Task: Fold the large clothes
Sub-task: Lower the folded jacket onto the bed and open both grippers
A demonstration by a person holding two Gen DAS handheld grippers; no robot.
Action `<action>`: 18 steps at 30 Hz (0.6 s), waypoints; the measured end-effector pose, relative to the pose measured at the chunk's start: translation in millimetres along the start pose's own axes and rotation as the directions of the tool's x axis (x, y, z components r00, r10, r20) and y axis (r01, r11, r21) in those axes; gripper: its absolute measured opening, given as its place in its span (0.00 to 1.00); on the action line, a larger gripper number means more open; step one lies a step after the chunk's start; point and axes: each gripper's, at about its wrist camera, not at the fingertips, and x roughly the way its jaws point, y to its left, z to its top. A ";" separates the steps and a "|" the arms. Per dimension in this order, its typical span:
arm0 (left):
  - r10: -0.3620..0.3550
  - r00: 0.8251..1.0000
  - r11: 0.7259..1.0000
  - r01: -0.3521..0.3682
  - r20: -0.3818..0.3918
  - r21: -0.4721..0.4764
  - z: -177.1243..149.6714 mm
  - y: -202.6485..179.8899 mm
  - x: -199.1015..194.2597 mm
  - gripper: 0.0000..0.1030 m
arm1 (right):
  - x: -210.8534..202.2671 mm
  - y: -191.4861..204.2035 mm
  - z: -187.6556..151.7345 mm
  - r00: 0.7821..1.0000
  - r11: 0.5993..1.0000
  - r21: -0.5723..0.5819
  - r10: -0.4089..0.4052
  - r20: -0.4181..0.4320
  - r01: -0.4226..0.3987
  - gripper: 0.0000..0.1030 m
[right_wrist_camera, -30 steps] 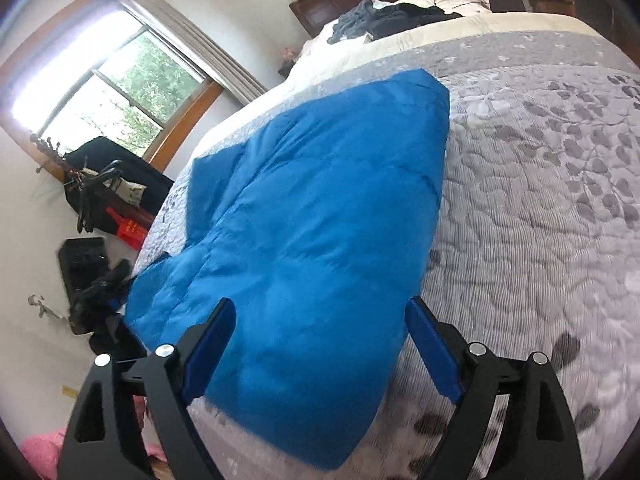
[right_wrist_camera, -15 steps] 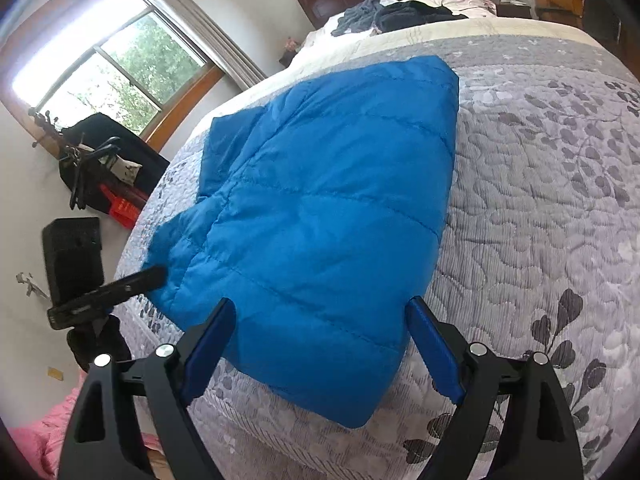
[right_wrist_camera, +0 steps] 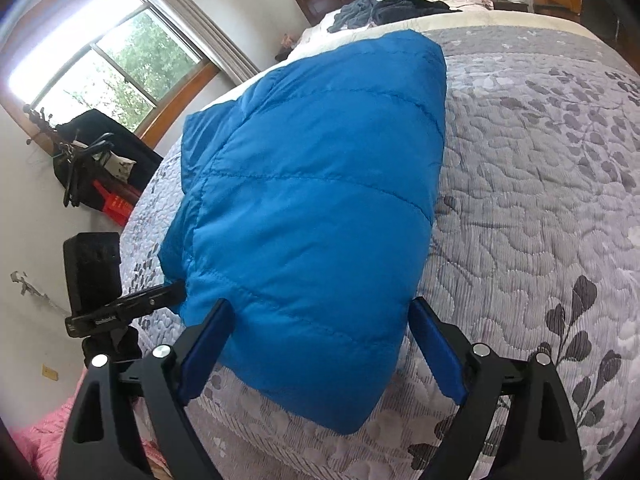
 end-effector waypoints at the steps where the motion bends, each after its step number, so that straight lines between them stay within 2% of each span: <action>1: 0.001 1.000 1.000 -0.001 0.005 0.000 -1.9 -1.6 -2.7 0.27 | -2.4 1.1 -0.3 1.000 1.000 -0.002 -0.006 0.006 0.006 0.87; 3: 0.031 0.999 0.999 -0.031 0.030 0.019 -3.5 -7.8 -11.3 0.34 | -9.3 4.6 -5.2 0.999 0.999 -0.016 -0.041 0.028 0.042 0.88; 6: 0.058 0.996 0.997 -0.061 0.068 0.050 -6.6 -23.2 -25.7 0.44 | -23.2 16.1 -15.6 0.988 0.989 -0.056 -0.133 0.081 0.138 0.96; 8: 0.095 0.991 0.992 -0.101 0.090 0.069 -9.7 -34.7 -33.5 0.59 | -34.0 25.1 -24.7 0.973 0.976 -0.081 -0.194 0.123 0.204 0.96; 9: 0.146 0.983 0.984 -0.156 0.116 0.083 -12.1 -42.8 -38.1 0.62 | -37.5 27.9 -27.4 0.969 0.971 -0.086 -0.209 0.133 0.222 0.96; 11: 0.202 0.968 0.970 -0.219 0.147 0.108 -15.6 -54.8 -43.7 0.70 | -46.5 33.8 -38.0 0.958 0.963 -0.089 -0.239 0.159 0.255 0.96; 14: 0.240 0.955 0.958 -0.262 0.175 0.117 -19.4 -67.6 -52.5 0.76 | -56.5 38.7 -48.3 0.948 0.957 -0.080 -0.261 0.184 0.279 0.96; 18: 0.323 0.922 0.927 -0.353 0.211 0.124 -24.5 -85.9 -60.4 0.84 | -60.8 41.4 -56.3 0.930 0.941 -0.044 -0.324 0.172 0.336 0.96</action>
